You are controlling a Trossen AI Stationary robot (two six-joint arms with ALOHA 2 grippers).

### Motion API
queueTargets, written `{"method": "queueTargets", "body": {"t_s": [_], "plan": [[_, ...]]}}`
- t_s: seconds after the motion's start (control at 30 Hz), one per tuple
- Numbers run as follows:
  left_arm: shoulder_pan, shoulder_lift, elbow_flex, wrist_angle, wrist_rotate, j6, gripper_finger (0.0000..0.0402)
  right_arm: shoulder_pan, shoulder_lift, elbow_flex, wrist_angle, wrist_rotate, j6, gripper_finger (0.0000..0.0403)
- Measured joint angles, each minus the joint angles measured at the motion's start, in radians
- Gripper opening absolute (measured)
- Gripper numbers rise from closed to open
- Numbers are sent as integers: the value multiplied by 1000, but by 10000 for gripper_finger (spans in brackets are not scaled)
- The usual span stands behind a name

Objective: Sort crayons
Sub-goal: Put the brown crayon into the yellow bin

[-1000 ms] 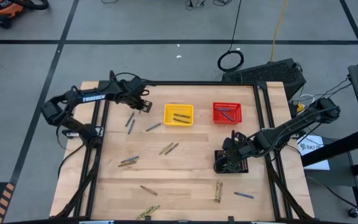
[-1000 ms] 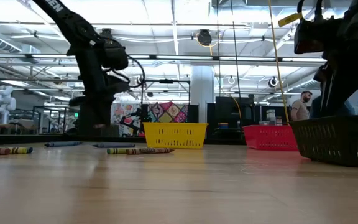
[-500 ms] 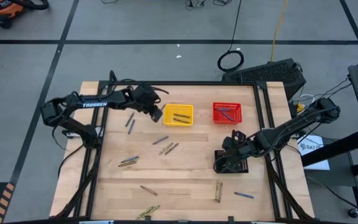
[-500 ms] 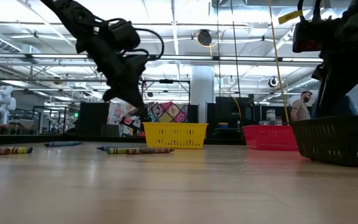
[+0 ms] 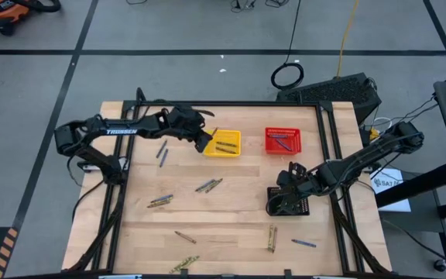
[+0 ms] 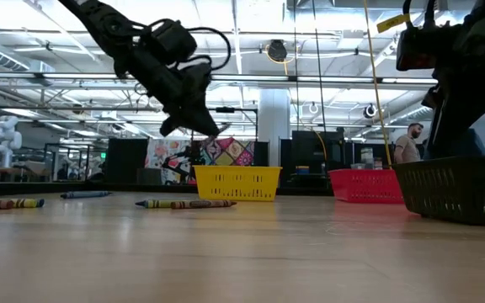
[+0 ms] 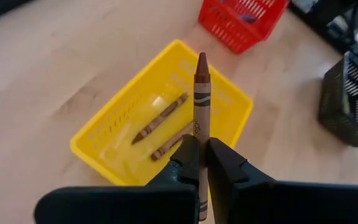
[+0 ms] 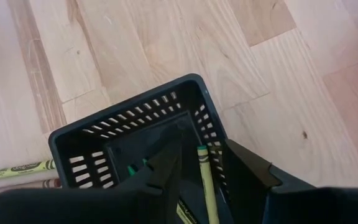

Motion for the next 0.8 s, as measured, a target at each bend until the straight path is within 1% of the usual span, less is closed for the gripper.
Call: {"method": "queueTargets", "body": {"t_s": [0.17,0.3,0.47,0.6,0.8], "plan": [[-20,100,63,-23,6,23,6,0,0,0,2,0,0,105],[-46,163,140,-113,9,101,6,0,0,0,2,0,0,105],[-60,218,220,-213,-12,160,6,0,0,0,2,0,0,105],[-59,251,250,-264,-41,195,7,0,0,0,3,0,0,105],[-66,268,259,-267,-42,244,44,0,0,0,5,0,0,105]]}}
